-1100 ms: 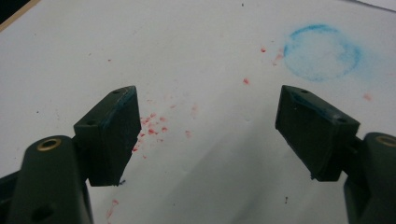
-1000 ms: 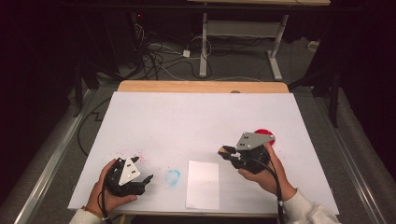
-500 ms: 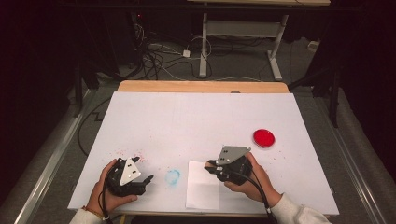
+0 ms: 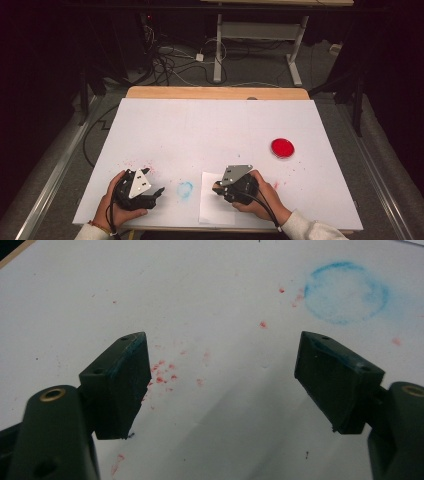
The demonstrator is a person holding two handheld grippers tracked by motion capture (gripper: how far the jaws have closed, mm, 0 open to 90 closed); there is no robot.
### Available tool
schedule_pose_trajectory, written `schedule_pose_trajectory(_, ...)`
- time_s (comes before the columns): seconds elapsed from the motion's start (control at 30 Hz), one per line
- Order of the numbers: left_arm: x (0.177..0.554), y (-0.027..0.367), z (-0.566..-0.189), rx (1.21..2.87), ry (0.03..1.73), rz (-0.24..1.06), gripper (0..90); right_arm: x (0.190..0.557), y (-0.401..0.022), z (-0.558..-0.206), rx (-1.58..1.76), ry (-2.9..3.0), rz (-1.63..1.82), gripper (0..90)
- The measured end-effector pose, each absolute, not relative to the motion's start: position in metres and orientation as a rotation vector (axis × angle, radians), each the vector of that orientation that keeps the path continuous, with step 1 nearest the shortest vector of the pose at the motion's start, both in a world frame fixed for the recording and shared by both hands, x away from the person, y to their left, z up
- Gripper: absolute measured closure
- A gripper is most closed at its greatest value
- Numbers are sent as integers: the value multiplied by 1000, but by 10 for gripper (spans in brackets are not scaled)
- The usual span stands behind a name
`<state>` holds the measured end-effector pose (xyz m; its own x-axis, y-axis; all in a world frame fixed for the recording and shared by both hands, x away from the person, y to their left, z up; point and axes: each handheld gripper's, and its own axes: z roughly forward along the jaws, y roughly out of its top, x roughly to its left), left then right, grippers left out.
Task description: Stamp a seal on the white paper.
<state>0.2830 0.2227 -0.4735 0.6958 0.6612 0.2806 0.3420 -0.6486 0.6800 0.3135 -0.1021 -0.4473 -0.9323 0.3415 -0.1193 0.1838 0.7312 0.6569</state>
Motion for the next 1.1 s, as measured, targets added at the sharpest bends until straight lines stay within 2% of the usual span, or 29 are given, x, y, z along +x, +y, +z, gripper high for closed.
schedule_pose_trajectory(0.4, 283, 223, -474, 2304, 764, 692, 216, 315, -96, -464, 400, 2756, 905, 765)
schedule_pose_trajectory(1.1, 282, 224, -473, 2303, 766, 692, 217, 317, -100, -468, 421, 2762, 947, 767)
